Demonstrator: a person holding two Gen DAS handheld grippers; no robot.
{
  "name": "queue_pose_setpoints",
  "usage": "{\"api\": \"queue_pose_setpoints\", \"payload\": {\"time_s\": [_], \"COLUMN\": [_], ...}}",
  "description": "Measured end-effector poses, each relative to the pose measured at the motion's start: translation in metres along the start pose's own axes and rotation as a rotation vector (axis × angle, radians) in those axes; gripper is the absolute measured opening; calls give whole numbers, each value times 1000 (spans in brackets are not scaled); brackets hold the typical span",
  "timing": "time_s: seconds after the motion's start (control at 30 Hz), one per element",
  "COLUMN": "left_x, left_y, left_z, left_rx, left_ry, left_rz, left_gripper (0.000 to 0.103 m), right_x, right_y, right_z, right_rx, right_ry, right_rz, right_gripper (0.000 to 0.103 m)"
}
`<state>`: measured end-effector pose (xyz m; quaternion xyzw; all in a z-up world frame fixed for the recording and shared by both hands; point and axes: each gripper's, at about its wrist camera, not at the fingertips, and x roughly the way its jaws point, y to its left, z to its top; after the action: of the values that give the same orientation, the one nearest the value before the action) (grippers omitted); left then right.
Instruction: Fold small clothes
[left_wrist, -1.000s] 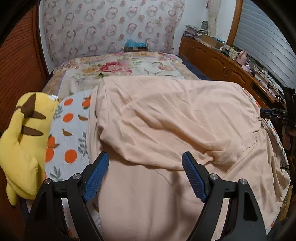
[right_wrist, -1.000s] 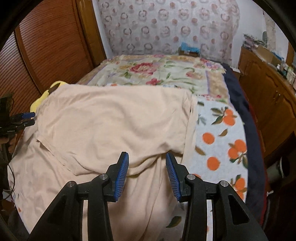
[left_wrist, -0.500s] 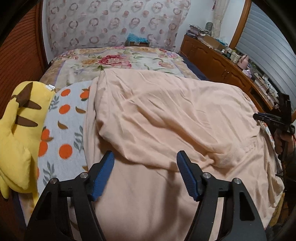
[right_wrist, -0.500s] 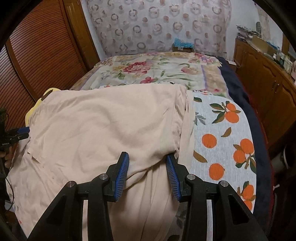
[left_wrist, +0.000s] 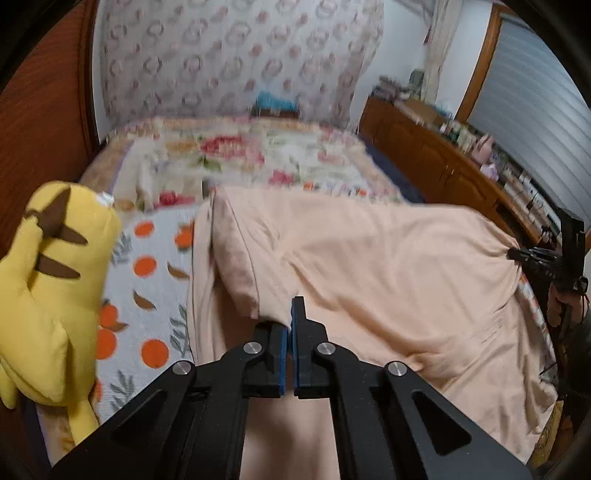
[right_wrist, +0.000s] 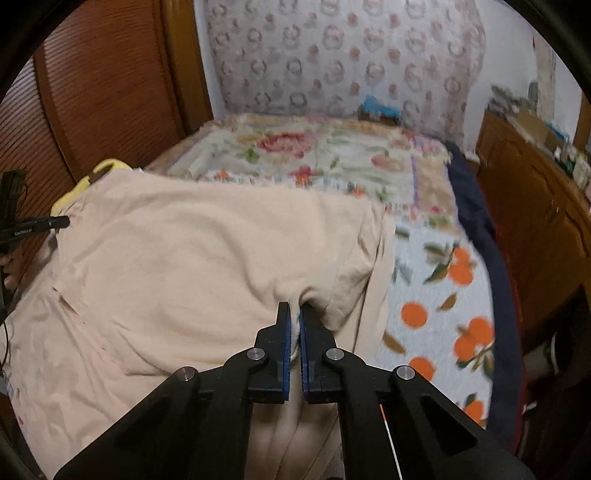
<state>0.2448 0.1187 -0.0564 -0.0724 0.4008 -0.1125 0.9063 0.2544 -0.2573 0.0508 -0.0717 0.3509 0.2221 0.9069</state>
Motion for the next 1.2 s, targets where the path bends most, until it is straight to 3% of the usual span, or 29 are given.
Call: {"api": "queue_pose_setpoints", "payload": {"time_s": [0.2, 0.4, 0.7, 0.87, 1.03, 1.2], "left_x": [-44, -84, -150, -169, -144, -125], "left_y": [-13, -20, -30, -28, -13, -3], "left_z": [7, 2, -46, -95, -134, -158], "left_rx": [15, 26, 31, 19, -25, -51], "left_ry": [-106, -170, -226, -200, -115, -38], "left_rz": [-15, -27, -29, -22, 15, 56], "left_gripper": [3, 3, 3, 3, 3, 3], "right_x": [-40, -85, -157, -181, -152, -119], "right_y": [12, 28, 52, 65, 72, 67], "right_z": [7, -9, -62, -109, -150, -167], "right_rx": [-29, -48, -102, -94, -80, -42], "right_ry": [-83, -147, -209, -177, -85, -25], "right_rz": [1, 8, 0, 44, 78, 100], "right_gripper": [3, 3, 3, 3, 3, 3]}}
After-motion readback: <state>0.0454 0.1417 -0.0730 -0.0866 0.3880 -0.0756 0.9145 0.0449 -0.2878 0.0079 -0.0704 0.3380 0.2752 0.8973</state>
